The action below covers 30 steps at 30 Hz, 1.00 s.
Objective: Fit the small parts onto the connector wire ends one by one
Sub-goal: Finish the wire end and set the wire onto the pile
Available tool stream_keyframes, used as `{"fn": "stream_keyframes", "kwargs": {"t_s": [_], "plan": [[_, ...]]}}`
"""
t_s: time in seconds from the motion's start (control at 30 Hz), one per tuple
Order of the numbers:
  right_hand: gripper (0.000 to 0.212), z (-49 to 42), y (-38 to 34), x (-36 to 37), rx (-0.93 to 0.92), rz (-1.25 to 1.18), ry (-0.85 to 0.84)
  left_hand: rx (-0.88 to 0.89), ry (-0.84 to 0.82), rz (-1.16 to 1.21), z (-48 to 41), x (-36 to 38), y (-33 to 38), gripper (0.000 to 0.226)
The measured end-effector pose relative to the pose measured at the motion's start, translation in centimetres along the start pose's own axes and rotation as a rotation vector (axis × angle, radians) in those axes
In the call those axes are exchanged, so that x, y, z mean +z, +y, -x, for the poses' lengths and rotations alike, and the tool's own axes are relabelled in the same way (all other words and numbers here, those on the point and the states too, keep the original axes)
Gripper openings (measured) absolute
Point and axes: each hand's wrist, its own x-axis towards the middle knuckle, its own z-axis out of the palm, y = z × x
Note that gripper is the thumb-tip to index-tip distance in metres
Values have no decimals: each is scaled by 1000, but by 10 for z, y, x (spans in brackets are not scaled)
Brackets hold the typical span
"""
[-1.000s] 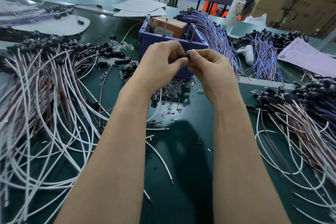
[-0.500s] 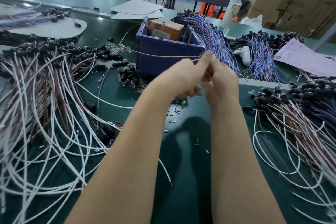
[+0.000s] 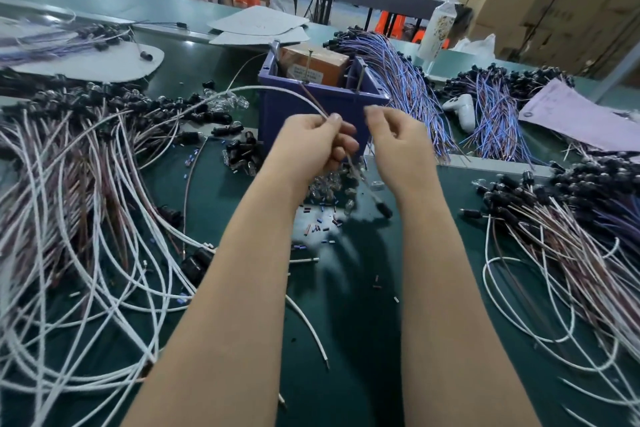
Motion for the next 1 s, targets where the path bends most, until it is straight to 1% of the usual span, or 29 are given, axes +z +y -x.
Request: {"fn": "stream_keyframes", "kwargs": {"t_s": [0.07,0.13,0.2,0.23,0.27,0.3,0.33,0.4,0.43,0.47,0.5,0.53,0.6,0.63,0.67,0.7,0.77,0.83,1.0], "plan": [[28,4,-8,10,-4,-98,-150,-37,-30,-38,0,3,-4,34],[26,6,-7,17,22,-121,-256,-17,6,-155,-2,1,-6,34],[23,8,-2,18,35,-124,-291,73,117,-370,-5,-6,-6,32],[21,8,0,17,30,-123,-294,132,197,-412,-7,-9,-5,29],[20,7,2,15,20,-116,-295,182,281,-375,-8,-12,-3,25],[20,7,5,12,17,-104,-306,197,352,-260,-8,-15,-1,23],[22,7,7,9,24,-92,-331,179,401,-98,-8,-18,3,21],[24,8,9,3,64,-74,-399,134,392,260,-7,-24,12,20],[25,8,10,1,97,-67,-418,145,371,385,-7,-27,15,20],[24,8,9,0,135,-73,-413,176,374,431,-8,-30,15,21],[24,8,9,0,178,-109,-376,216,406,397,-8,-32,15,22],[24,8,9,1,216,-168,-300,254,458,310,-9,-33,14,26],[25,4,10,5,248,-236,-63,290,523,95,-11,-32,10,31],[23,3,12,7,245,-235,49,267,506,-4,-11,-31,9,34],[21,2,13,9,233,-236,129,225,455,-105,-11,-29,8,36],[18,2,14,11,217,-240,172,173,377,-209,-11,-27,6,37],[20,3,17,15,187,-217,183,93,234,-382,-10,-21,3,40],[27,5,18,18,160,-178,161,64,182,-487,-8,-18,2,42],[34,4,17,22,117,-135,109,11,111,-512,-6,-15,2,44]]}}
